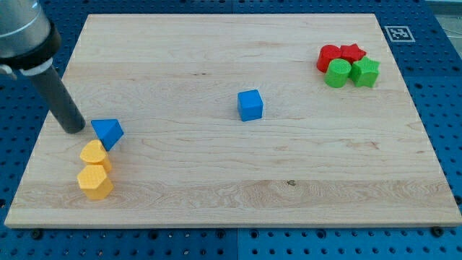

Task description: Place the blue cube at the top of the blue triangle

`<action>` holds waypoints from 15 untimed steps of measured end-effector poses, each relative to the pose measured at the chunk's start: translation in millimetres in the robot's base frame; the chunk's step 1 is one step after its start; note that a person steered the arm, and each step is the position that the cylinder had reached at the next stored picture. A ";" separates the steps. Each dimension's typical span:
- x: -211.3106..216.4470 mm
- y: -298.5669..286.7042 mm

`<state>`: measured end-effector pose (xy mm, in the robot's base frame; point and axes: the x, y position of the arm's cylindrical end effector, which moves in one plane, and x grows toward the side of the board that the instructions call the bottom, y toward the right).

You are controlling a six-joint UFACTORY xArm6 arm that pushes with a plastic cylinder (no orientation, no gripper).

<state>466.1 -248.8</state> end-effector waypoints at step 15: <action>-60.4 148.8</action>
<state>405.7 -100.0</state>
